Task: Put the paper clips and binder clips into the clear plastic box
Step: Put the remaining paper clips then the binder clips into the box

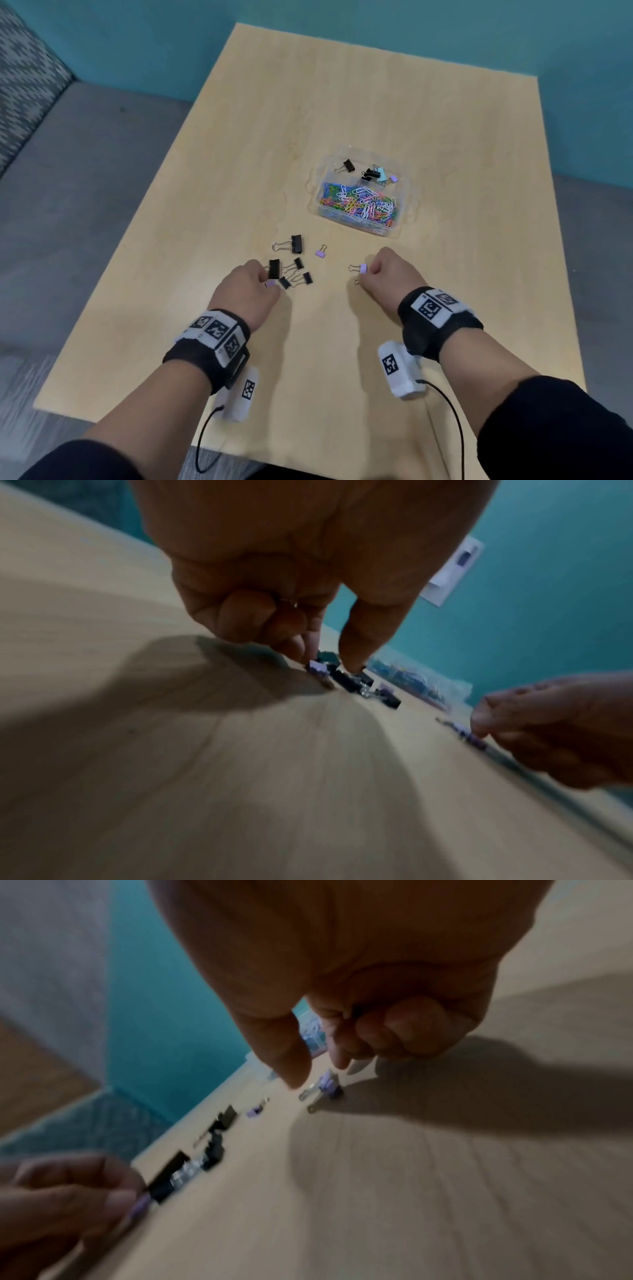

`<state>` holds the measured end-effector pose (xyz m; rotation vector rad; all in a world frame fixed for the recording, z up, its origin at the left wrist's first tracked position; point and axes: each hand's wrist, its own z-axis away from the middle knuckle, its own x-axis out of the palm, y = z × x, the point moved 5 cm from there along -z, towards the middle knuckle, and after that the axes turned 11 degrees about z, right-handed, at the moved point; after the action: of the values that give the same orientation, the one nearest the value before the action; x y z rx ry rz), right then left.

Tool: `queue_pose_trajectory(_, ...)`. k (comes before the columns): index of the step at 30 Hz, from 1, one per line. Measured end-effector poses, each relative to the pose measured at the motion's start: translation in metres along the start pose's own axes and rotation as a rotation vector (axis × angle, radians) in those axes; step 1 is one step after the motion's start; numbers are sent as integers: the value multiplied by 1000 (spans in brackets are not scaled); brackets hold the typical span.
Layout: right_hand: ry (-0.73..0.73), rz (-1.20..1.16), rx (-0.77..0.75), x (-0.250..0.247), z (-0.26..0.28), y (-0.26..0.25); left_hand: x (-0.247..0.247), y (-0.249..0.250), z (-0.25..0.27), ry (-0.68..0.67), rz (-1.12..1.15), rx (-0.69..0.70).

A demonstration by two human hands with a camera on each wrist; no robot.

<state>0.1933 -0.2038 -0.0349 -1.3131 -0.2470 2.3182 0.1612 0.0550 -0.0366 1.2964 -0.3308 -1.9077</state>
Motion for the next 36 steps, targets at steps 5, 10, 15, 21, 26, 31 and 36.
queue_pose_trajectory(5, -31, 152, -14, 10, -5, -6, 10, 3, -8, 29, -128, 99)
queue_pose_trajectory(10, -53, 185, -12, 12, -8, -7, 16, 2, -7, -8, -115, 70)
queue_pose_trajectory(15, -25, 82, -39, 10, -8, -11, 19, 2, 1, 6, -119, 112)
queue_pose_trajectory(21, 47, -558, 90, 4, 0, 5, 18, -1, 6, -8, 38, 104)
queue_pose_trajectory(26, -238, -1476, 392, 9, 8, 16, 0, -20, -1, -33, 1105, -230)
queue_pose_trajectory(31, -76, -1032, 319, 2, -4, 11, -18, -20, -9, -89, 1496, -369)
queue_pose_trajectory(36, 6, 127, -116, -6, -9, -10, -20, -17, -25, -63, 953, -214)
